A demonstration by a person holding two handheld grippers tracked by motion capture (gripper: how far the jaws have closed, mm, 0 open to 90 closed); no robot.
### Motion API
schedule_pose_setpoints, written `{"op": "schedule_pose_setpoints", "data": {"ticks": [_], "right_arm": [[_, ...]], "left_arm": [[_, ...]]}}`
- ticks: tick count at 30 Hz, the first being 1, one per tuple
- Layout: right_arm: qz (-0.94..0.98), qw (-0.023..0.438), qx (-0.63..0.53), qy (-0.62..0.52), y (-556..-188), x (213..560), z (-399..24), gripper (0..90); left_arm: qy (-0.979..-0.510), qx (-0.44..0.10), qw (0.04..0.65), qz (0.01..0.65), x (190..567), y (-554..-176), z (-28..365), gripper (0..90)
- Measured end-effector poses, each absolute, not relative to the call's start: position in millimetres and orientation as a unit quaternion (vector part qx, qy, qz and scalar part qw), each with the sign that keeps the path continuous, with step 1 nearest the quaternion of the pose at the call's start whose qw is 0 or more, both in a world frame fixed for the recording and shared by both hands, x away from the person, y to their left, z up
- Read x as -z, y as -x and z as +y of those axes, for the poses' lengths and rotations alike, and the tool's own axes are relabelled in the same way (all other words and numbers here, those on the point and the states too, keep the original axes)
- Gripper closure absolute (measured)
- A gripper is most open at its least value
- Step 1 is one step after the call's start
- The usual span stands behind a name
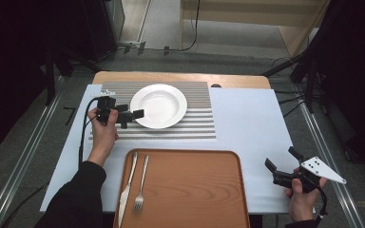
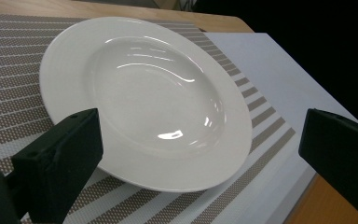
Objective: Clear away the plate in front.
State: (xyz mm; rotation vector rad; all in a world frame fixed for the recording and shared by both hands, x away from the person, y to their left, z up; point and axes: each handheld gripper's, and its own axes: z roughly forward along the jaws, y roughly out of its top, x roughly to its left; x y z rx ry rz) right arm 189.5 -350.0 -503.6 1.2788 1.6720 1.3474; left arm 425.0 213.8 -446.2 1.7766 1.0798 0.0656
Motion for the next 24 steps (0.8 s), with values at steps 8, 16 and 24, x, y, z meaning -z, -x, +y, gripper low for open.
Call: {"op": "schedule_pose_setpoints", "data": {"ticks": [8,16,24], "right_arm": [[0.635,0.313,-0.512,-0.485,-190.1,504.2,-349.4,0.0],[0.636,0.311,-0.514,-0.485,-190.4,504.7,-349.7,0.0],[0.637,0.311,-0.513,-0.484,-191.1,505.6,-350.5,0.0]], "left_arm": [[-0.735,-0.03,0.496,0.462,453.7,-437.1,215.5,0.0],[-0.726,-0.026,0.49,0.482,461.0,-450.2,216.9,0.3],[-0.72,-0.029,0.478,0.502,469.6,-458.4,218.5,3.1]]}}
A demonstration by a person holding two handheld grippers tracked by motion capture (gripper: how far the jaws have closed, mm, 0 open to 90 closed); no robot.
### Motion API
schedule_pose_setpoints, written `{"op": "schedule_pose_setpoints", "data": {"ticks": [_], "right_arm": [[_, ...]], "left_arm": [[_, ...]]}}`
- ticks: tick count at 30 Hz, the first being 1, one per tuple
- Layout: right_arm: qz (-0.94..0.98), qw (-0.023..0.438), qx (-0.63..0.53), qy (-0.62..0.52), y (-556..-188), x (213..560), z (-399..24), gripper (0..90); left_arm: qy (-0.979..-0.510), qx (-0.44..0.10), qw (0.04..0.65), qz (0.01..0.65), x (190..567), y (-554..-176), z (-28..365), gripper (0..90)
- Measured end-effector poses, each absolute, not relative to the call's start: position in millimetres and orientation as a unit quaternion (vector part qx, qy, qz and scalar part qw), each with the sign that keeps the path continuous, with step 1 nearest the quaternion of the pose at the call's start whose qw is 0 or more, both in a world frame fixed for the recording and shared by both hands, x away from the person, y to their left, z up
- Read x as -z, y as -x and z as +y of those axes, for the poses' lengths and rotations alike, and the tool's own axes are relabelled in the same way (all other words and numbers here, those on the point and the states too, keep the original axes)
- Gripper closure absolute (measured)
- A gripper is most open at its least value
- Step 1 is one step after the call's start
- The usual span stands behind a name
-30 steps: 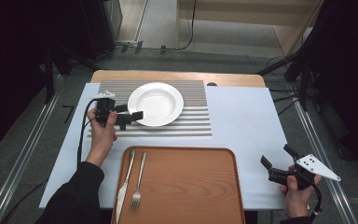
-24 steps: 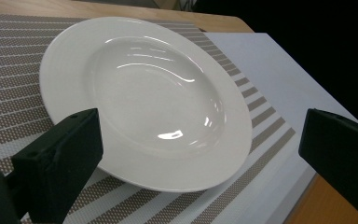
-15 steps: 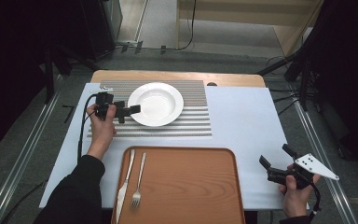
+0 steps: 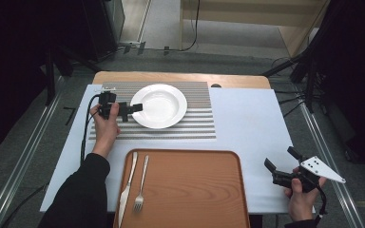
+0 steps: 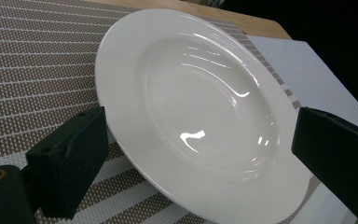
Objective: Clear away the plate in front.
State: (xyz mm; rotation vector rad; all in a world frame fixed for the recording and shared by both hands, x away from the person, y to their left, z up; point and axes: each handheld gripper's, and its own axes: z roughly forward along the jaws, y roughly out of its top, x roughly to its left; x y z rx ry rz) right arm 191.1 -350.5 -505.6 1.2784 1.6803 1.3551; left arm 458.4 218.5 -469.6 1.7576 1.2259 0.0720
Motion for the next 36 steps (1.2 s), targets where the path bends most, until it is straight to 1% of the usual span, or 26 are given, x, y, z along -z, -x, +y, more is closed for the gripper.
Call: {"op": "schedule_pose_setpoints", "data": {"ticks": [4,7,20,21,22,23,25,27,29,31,32,33,36], "right_arm": [[0.637,0.311,-0.513,-0.484,-191.2,505.6,-350.4,0.0],[0.637,0.31,-0.513,-0.485,-191.2,505.7,-350.2,0.0],[0.639,0.305,-0.512,-0.486,-192.1,507.2,-349.1,0.0],[0.639,0.305,-0.512,-0.486,-192.1,507.3,-349.2,0.0],[0.639,0.306,-0.512,-0.485,-192.2,507.4,-349.4,0.0],[0.639,0.305,-0.512,-0.486,-192.2,507.4,-349.4,0.0],[0.639,0.305,-0.512,-0.487,-192.1,507.4,-349.7,0.0],[0.639,0.304,-0.512,-0.486,-192.2,507.4,-349.9,0.0],[0.64,0.304,-0.512,-0.486,-192.3,507.6,-349.7,0.0],[0.641,0.304,-0.512,-0.485,-192.6,507.8,-349.4,0.0],[0.641,0.303,-0.512,-0.485,-192.7,507.9,-349.3,0.0],[0.642,0.304,-0.511,-0.484,-192.8,508.0,-349.3,0.0],[0.642,0.303,-0.511,-0.485,-192.8,508.2,-349.2,0.0]], "left_arm": [[-0.717,-0.021,0.478,0.508,473.2,-460.8,219.0,3.7],[-0.719,-0.024,0.463,0.518,475.1,-462.9,216.9,12.7],[-0.714,-0.003,0.45,0.536,488.5,-471.7,213.8,13.2],[-0.714,-0.003,0.445,0.541,489.8,-472.4,213.3,15.1],[-0.713,-0.003,0.443,0.544,490.6,-472.8,213.0,19.9],[-0.712,-0.003,0.443,0.545,491.9,-473.3,212.5,21.7],[-0.712,-0.003,0.438,0.548,493.7,-473.9,211.0,22.2],[-0.71,-0.001,0.435,0.553,495.6,-474.4,209.2,27.8],[-0.71,0.002,0.435,0.554,497.0,-474.5,207.8,28.8],[-0.709,-0.002,0.432,0.557,497.2,-474.6,206.1,33.2],[-0.708,-0.002,0.431,0.559,497.4,-474.8,205.5,33.7],[-0.707,-0.001,0.431,0.561,497.5,-475.1,204.9,36.9],[-0.707,-0.005,0.425,0.565,498.3,-475.4,203.2,39.5]]}}
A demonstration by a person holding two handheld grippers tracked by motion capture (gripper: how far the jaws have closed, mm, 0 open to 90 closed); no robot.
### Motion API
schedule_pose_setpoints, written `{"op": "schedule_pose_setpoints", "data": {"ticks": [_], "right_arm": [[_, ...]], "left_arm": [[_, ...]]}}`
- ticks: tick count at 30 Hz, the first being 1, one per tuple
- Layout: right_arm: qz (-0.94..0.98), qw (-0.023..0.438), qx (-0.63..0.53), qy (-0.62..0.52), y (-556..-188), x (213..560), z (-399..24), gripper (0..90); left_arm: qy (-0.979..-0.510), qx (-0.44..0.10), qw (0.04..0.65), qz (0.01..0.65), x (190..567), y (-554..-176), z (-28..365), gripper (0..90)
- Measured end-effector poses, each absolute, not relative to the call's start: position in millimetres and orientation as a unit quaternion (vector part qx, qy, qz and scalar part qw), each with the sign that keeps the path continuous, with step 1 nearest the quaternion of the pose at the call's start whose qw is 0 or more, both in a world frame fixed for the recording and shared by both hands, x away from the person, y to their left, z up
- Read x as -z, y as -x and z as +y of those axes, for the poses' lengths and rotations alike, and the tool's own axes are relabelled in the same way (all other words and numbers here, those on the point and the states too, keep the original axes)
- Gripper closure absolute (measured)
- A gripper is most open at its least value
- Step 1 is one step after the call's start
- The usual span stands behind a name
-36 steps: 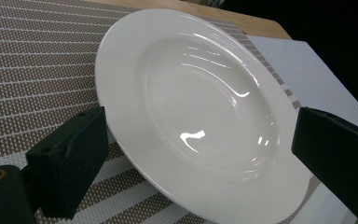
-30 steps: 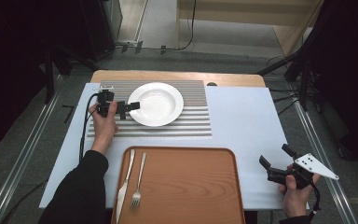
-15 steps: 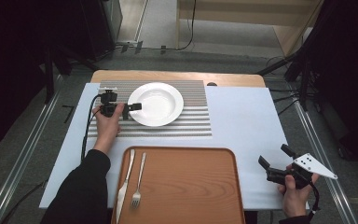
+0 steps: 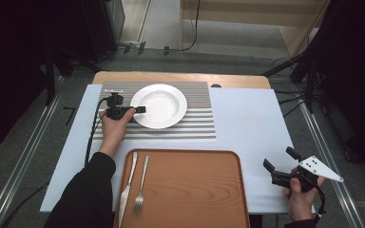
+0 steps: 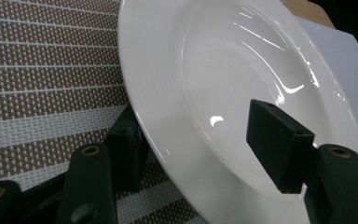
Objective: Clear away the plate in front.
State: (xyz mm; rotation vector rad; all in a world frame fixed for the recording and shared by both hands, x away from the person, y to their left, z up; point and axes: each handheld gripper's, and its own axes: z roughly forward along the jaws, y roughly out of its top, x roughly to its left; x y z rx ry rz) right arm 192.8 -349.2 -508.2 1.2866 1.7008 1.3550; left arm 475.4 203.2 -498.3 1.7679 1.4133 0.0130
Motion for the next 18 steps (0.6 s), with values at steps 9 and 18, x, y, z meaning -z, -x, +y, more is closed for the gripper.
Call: {"op": "schedule_pose_setpoints", "data": {"ticks": [9,18], "right_arm": [[0.642,0.303,-0.51,-0.486,-193.2,508.9,-349.5,0.0],[0.642,0.303,-0.509,-0.487,-193.5,509.4,-349.4,0.0]], "left_arm": [[-0.696,-0.001,0.413,0.588,501.1,-477.6,206.6,59.9],[-0.7,-0.011,0.431,0.569,497.2,-472.2,207.9,61.9]]}}
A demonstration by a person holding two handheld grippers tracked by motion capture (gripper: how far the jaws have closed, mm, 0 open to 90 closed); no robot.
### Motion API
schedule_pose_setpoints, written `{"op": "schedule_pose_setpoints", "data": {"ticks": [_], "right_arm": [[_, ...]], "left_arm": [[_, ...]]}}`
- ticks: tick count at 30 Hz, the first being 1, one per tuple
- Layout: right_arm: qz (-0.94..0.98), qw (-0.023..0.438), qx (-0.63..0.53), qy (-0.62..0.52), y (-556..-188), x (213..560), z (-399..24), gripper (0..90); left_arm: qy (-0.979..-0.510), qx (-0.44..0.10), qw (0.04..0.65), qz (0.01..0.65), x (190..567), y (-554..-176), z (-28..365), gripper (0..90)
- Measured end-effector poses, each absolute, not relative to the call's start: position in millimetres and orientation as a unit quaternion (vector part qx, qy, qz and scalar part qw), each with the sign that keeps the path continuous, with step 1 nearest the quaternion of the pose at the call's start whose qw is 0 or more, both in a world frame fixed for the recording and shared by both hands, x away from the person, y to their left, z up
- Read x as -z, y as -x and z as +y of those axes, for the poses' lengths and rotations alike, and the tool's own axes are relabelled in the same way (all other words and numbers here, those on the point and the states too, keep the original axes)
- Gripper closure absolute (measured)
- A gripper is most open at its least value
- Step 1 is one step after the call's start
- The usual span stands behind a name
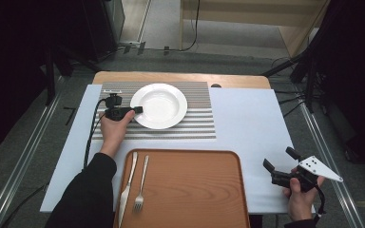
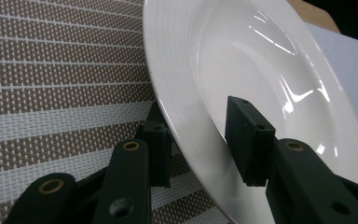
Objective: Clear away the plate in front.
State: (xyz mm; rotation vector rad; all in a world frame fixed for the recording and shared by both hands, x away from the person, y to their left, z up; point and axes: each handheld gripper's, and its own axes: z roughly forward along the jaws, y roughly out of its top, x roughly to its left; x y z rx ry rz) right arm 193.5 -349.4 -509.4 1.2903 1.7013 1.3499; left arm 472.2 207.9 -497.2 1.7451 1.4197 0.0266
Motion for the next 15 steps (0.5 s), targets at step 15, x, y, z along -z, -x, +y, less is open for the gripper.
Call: {"op": "schedule_pose_setpoints", "data": {"ticks": [15], "right_arm": [[0.642,0.305,-0.508,-0.487,-193.6,509.0,-348.4,0.0]], "left_arm": [[-0.711,-0.005,0.449,0.541,484.2,-462.7,204.0,69.8]]}}
